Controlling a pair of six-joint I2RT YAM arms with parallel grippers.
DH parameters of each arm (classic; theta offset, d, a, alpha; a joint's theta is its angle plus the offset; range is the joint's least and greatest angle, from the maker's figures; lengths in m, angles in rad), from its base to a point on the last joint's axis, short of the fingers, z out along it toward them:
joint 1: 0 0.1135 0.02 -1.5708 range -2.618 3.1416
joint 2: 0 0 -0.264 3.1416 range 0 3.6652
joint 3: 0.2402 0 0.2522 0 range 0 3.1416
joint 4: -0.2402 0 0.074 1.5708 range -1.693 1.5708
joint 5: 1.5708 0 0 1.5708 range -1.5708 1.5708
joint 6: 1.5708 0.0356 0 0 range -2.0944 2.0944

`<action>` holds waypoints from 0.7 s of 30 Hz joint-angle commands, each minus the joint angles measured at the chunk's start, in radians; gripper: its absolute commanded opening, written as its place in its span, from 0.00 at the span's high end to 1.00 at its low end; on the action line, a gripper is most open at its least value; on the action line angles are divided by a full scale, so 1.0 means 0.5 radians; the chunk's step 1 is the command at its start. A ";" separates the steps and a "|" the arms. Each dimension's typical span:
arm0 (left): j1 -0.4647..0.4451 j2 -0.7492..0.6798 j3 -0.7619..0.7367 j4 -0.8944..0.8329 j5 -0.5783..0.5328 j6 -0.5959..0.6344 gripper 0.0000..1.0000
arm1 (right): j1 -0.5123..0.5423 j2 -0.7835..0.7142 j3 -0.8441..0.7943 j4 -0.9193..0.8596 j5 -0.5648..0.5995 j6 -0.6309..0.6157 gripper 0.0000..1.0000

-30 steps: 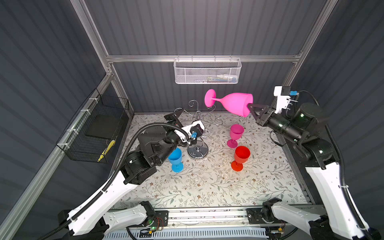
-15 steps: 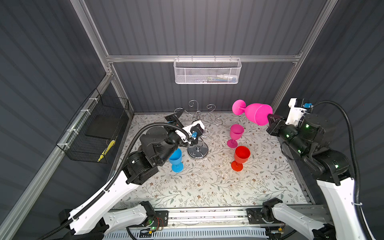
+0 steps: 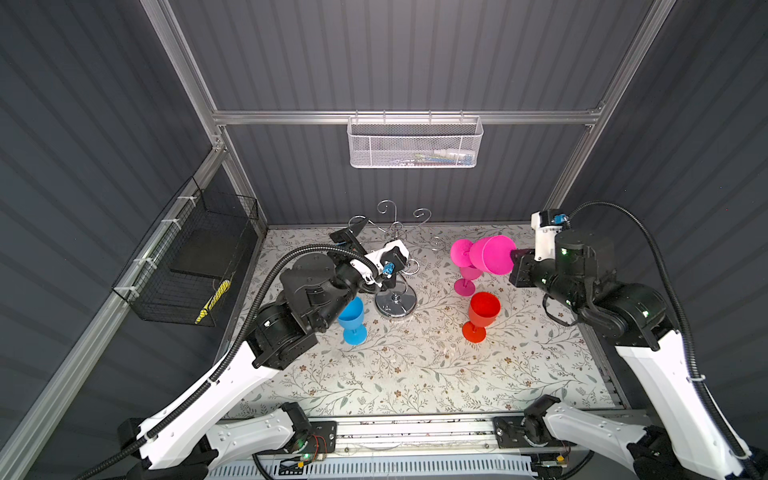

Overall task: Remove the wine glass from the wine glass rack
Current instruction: 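Carry the pink glass away with the right gripper while the left opens, then lower the pink glass upright onto the table nearer the robot with the right gripper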

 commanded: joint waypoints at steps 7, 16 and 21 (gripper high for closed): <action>-0.008 -0.014 -0.020 0.074 -0.052 -0.043 0.00 | 0.240 0.085 0.114 -0.194 0.020 0.100 1.00; -0.006 0.014 -0.015 0.088 -0.052 -0.043 0.00 | 0.448 0.229 0.109 -0.373 0.016 0.219 1.00; -0.008 0.011 -0.034 0.100 -0.058 -0.059 0.00 | 0.591 0.254 -0.019 -0.392 0.071 0.322 1.00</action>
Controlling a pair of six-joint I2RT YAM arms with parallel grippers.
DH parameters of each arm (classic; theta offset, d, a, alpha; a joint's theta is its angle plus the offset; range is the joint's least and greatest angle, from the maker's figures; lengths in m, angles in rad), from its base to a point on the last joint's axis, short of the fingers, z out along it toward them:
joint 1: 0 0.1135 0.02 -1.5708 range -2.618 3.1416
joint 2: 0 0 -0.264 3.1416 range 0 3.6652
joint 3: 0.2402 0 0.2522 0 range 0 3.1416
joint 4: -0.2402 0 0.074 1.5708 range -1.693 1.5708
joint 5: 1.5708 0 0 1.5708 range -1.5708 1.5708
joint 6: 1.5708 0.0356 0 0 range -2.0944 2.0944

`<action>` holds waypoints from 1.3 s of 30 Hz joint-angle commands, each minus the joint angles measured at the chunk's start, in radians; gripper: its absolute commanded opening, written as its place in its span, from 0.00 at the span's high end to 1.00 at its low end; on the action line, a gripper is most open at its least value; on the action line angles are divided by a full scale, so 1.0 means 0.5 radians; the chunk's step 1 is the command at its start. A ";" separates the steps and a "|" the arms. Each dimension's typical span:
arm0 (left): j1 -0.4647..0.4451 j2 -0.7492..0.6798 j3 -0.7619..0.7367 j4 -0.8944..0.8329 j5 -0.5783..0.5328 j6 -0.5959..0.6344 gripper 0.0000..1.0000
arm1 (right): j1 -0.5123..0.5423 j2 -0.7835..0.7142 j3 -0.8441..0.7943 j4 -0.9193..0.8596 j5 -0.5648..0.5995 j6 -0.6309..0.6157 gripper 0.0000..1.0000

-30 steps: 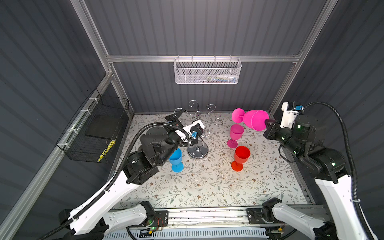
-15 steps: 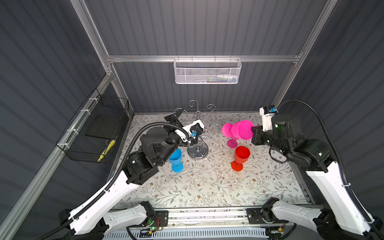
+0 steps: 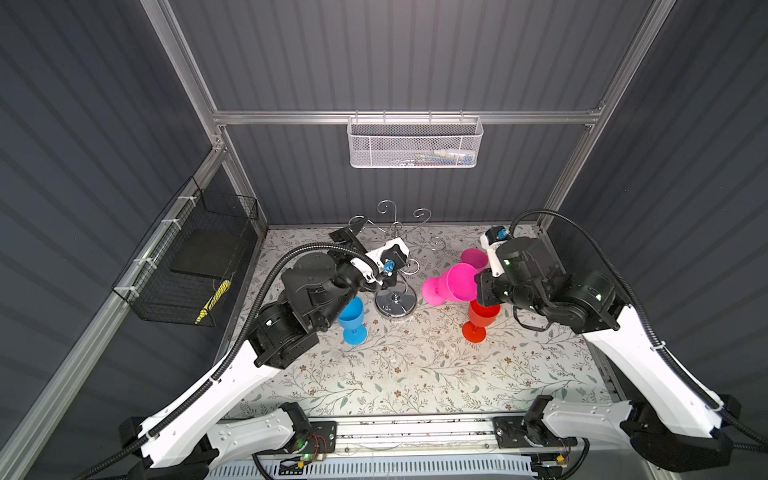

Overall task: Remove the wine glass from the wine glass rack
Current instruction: 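Lower the pink glass upright onto the table nearer the robot with the right gripper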

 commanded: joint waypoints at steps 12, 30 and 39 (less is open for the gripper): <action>-0.006 0.006 -0.027 0.066 -0.041 -0.057 0.00 | 0.281 0.084 -0.230 -0.169 0.047 0.290 1.00; -0.006 0.034 -0.029 0.065 -0.063 -0.069 0.00 | 0.403 0.345 -0.495 -0.046 -0.176 0.441 1.00; -0.009 0.024 -0.044 0.060 -0.076 -0.078 0.00 | 0.464 0.481 -0.496 0.010 -0.187 0.456 1.00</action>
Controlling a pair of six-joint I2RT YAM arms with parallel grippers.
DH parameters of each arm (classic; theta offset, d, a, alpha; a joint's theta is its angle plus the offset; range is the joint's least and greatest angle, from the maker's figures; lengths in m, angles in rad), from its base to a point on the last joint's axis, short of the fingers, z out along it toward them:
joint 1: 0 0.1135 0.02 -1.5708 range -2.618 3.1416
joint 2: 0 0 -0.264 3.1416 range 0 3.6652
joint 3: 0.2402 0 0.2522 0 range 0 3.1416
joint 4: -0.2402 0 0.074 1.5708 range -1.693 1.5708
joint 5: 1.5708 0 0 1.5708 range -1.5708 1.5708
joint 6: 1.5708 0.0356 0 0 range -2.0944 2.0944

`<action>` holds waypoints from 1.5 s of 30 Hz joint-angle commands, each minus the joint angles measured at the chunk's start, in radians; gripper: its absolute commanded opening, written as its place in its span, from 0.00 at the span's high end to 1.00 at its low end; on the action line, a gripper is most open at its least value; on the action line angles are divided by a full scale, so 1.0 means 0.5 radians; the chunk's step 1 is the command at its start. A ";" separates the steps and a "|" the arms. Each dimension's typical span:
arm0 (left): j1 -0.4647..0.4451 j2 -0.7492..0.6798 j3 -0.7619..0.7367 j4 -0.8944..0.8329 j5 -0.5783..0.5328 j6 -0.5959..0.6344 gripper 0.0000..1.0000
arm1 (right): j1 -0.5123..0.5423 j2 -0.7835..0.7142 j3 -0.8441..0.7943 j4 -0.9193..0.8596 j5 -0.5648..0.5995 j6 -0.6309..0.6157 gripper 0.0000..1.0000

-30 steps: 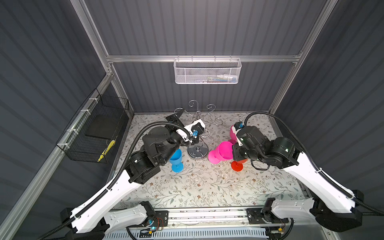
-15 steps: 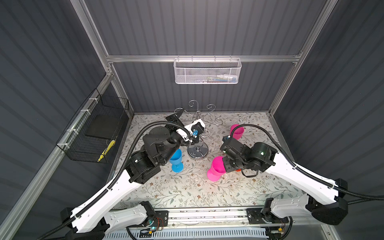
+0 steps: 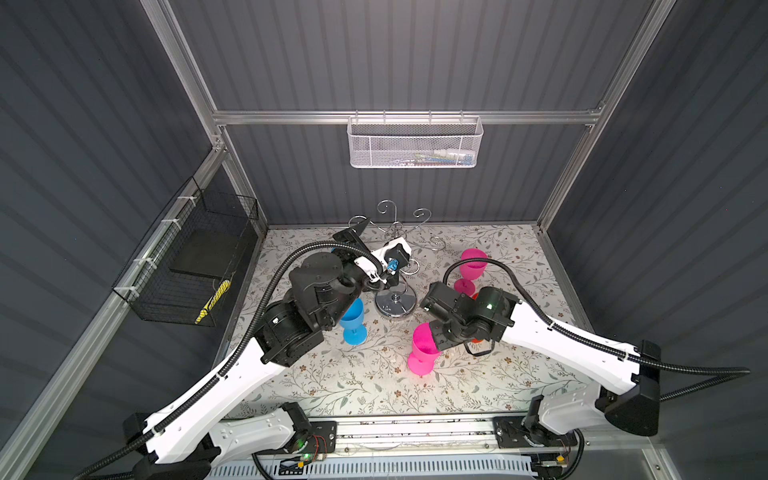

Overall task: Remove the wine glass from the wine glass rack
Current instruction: 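Lower the pink glass upright onto the table nearer the robot with the right gripper, then open the right gripper and lift it off the pink glass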

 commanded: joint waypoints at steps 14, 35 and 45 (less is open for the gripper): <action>-0.008 0.008 -0.007 0.054 -0.032 -0.042 0.00 | 0.108 0.152 0.042 -0.044 0.060 0.078 1.00; -0.006 0.008 -0.014 0.066 -0.033 -0.052 0.00 | 0.137 0.188 0.094 -0.099 0.088 0.088 0.73; -0.008 -0.016 -0.019 0.072 -0.053 -0.049 0.00 | 0.142 0.051 0.100 -0.102 0.166 0.112 0.60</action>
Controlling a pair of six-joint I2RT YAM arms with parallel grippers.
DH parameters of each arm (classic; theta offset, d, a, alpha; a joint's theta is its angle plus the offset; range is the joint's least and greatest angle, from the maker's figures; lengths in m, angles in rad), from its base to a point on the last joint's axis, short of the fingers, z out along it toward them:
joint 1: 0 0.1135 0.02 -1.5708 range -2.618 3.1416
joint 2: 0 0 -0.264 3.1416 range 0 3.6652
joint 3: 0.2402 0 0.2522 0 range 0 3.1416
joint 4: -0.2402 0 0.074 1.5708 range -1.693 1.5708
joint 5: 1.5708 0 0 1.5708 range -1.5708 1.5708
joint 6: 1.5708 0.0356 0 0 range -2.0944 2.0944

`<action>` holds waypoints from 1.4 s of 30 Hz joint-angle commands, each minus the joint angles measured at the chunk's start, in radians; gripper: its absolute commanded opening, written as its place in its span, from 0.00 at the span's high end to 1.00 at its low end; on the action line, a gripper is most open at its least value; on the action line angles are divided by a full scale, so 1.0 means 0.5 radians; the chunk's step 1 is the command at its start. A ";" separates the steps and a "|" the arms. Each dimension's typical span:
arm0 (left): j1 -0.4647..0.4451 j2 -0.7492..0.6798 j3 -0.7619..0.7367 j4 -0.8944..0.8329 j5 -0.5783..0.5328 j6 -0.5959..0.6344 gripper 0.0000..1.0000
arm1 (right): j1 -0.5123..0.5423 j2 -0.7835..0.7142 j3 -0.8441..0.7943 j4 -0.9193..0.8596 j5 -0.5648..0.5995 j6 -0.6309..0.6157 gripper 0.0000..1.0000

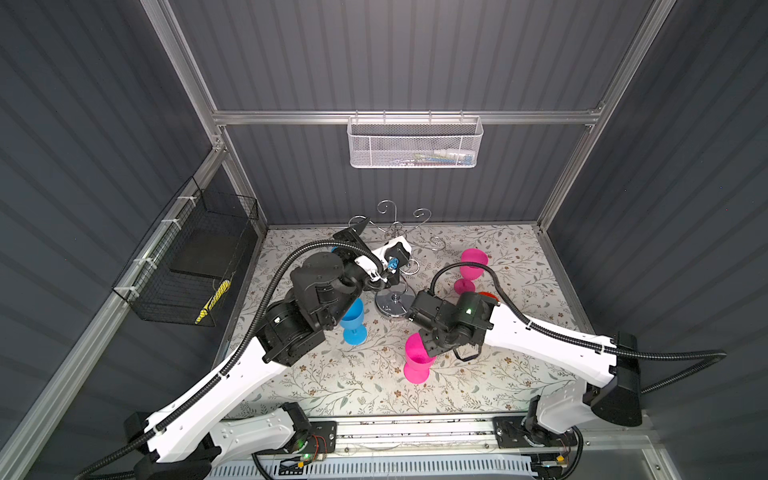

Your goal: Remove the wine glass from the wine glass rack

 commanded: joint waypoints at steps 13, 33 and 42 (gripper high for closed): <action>-0.005 -0.087 -0.079 0.175 -0.132 -0.051 0.00 | -0.006 -0.569 0.079 0.002 0.677 -0.162 0.54; 0.037 -0.167 -0.197 0.265 -0.516 -0.255 0.00 | -1.062 -1.385 -0.581 1.306 0.399 -0.590 0.01; 0.667 -0.259 -0.477 0.208 -0.235 -0.724 0.00 | -1.927 -1.168 -0.886 1.648 -0.355 -0.603 0.01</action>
